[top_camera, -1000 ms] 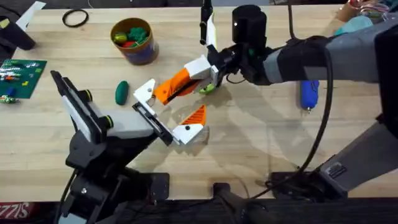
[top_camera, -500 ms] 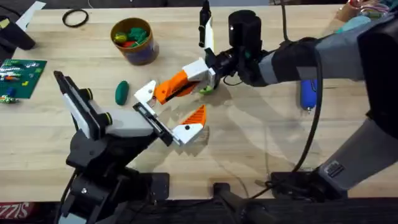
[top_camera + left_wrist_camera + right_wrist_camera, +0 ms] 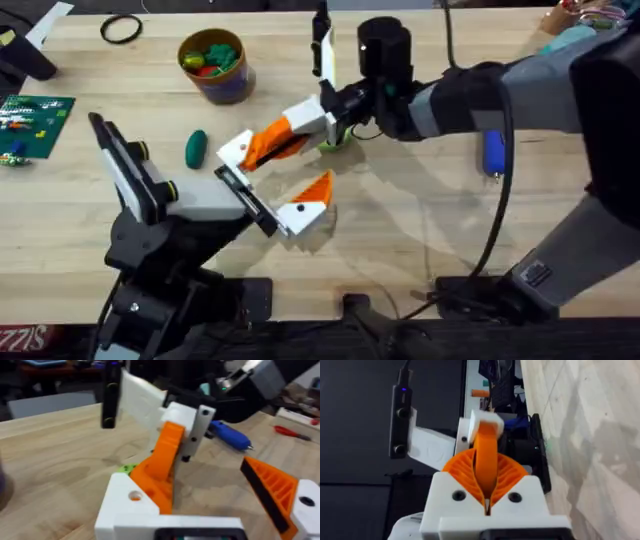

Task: Pick up the gripper from the table and insert it into the empty holder that is missing its gripper. Then pick up a screw, insert it into the mounting hole, and use the screwdriver to tighten it. Finally, clean up the table by picking up the vegetable and placing it into the bucket.

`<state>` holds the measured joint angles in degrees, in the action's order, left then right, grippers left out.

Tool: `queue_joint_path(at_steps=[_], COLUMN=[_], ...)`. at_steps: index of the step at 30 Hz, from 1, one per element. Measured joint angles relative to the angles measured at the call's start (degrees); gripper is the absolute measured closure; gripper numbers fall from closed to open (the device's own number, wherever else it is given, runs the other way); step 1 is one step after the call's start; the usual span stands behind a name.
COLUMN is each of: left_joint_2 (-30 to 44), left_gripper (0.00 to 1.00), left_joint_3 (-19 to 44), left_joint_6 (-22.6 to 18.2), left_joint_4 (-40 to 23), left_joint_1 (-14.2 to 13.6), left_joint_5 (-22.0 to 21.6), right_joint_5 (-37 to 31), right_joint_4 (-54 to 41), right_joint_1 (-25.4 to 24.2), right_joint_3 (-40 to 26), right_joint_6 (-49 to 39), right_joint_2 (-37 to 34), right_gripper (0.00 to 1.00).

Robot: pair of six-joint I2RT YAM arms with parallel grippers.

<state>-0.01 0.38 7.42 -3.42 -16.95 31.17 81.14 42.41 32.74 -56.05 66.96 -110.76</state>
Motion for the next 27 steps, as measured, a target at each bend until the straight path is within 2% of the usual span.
queue_joint_path(at_steps=[5, 27], left_joint_2=[0.0, 0.0], left_gripper=[0.014, 0.014], left_joint_3=[0.0, 0.0], left_joint_6=[0.5, 0.6], left_joint_4=[-0.1, -0.4], left_joint_1=[-0.3, -0.1], left_joint_5=[3.1, 4.0], right_joint_5=[0.1, -0.3], right_joint_4=[-3.0, -3.4], right_joint_1=[0.8, 0.8], right_joint_3=[-0.3, -0.4], right_joint_6=[2.1, -0.8], right_joint_2=[0.0, 0.0], right_gripper=[0.988, 0.994])
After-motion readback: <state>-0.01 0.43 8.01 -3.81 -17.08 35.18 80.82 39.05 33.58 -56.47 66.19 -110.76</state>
